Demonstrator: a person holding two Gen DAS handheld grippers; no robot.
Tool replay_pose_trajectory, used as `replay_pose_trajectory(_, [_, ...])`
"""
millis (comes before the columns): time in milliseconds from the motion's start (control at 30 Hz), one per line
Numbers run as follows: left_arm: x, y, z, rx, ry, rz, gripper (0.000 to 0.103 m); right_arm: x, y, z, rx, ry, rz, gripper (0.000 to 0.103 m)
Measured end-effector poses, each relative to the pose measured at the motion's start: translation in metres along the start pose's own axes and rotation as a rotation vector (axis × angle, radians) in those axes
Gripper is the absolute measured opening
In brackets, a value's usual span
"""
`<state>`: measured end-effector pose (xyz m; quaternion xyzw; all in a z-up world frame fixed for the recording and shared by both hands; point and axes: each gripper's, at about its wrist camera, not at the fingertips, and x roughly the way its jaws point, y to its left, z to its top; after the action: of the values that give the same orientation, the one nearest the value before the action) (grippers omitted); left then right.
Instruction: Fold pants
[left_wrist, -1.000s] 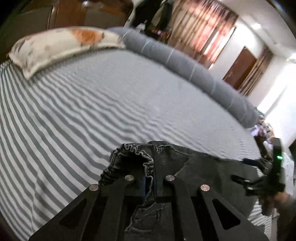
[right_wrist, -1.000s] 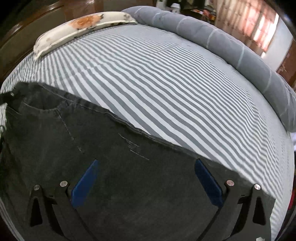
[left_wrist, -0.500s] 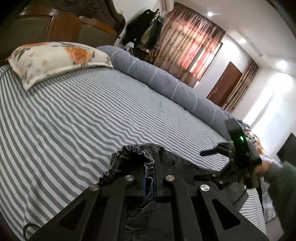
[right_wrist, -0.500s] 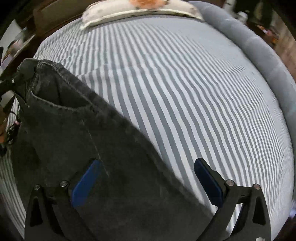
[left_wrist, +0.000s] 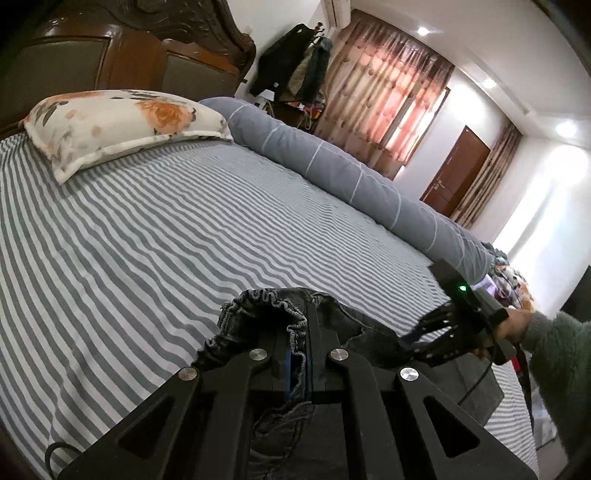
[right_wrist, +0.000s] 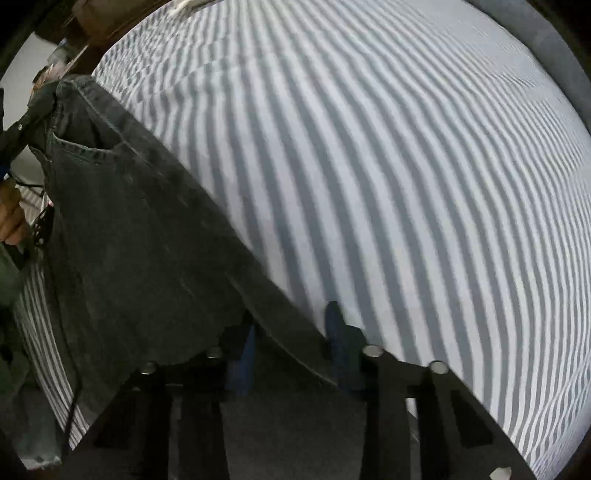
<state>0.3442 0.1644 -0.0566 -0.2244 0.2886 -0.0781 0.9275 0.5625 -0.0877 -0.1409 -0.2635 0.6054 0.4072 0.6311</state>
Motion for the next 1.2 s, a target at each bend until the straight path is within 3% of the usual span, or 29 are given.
replay_pose_trajectory(367, [-0.007,-0.011,-0.003,-0.009,-0.018,0.060,0.005,-0.018,-0.055,-0.067,0.110,-0.002,-0.150,0.030])
replay_pose_trajectory(533, [-0.007,-0.012,-0.004,-0.018,-0.016,0.068,0.005,-0.018,-0.076,-0.087,0.138,-0.015,-0.179,0.041])
replay_pose_trajectory(767, [-0.003,-0.012,-0.005,-0.028,0.004,0.092,0.005,-0.006,-0.059,-0.086,0.173,-0.049,-0.188,0.043])
replay_pose_trajectory(900, [-0.002,-0.014,-0.003,-0.019,0.003,0.106,0.005,-0.003,-0.049,-0.096,0.164,-0.067,-0.186,0.025])
replay_pose_trajectory(1000, [0.001,-0.014,-0.003,-0.002,0.006,0.126,0.005,-0.003,-0.035,-0.099,0.152,-0.086,-0.231,0.013])
replay_pose_trajectory(1200, [0.000,-0.010,-0.001,-0.005,0.019,0.136,0.005,-0.011,-0.008,-0.105,0.195,-0.116,-0.341,0.005])
